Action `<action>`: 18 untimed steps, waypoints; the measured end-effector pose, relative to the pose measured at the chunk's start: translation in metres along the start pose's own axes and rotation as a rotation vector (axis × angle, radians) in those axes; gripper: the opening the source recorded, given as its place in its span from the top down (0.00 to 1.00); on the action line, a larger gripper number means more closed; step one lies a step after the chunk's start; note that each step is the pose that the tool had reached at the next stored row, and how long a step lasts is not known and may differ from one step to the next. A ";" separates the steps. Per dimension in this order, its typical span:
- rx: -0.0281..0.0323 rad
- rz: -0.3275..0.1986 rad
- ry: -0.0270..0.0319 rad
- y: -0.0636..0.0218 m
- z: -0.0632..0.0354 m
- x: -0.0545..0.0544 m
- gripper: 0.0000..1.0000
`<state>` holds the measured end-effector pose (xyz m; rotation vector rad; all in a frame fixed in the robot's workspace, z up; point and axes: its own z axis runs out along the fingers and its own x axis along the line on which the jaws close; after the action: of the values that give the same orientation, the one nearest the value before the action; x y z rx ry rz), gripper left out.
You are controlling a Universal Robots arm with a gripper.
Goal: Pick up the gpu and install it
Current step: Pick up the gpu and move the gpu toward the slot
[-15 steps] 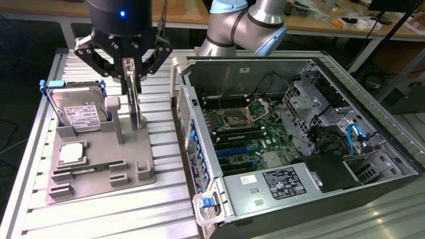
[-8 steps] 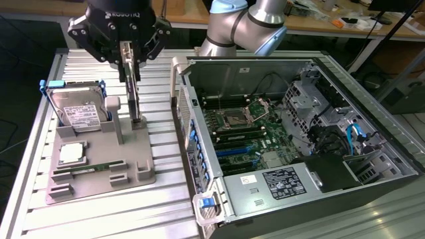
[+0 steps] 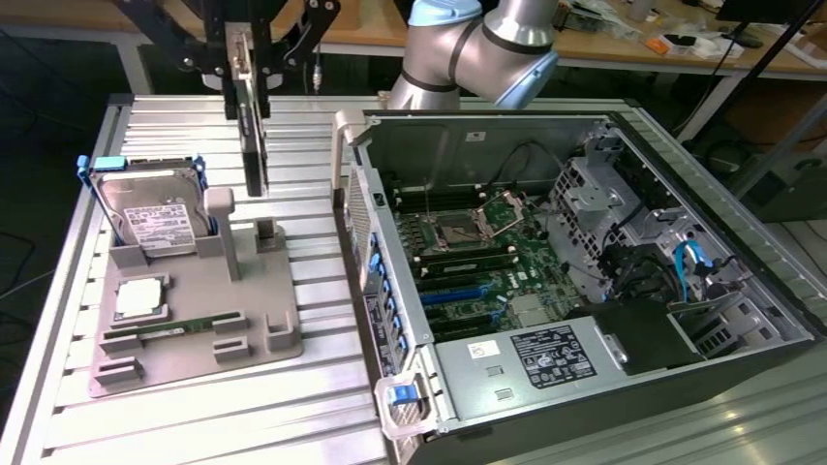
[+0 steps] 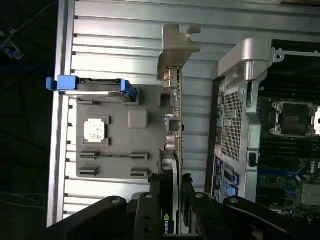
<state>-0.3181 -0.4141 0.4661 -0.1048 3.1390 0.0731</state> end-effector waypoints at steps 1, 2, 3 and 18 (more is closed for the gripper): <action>-0.0001 0.000 -0.0003 -0.0001 -0.0002 -0.002 0.73; 0.0000 0.000 0.0001 -0.0003 -0.0006 -0.005 0.73; 0.0000 0.000 0.0003 -0.0005 -0.0007 -0.008 0.73; -0.0004 0.000 0.0065 -0.0051 -0.0009 -0.076 0.73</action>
<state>-0.2420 -0.4142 0.4668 -0.1048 3.1455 0.0735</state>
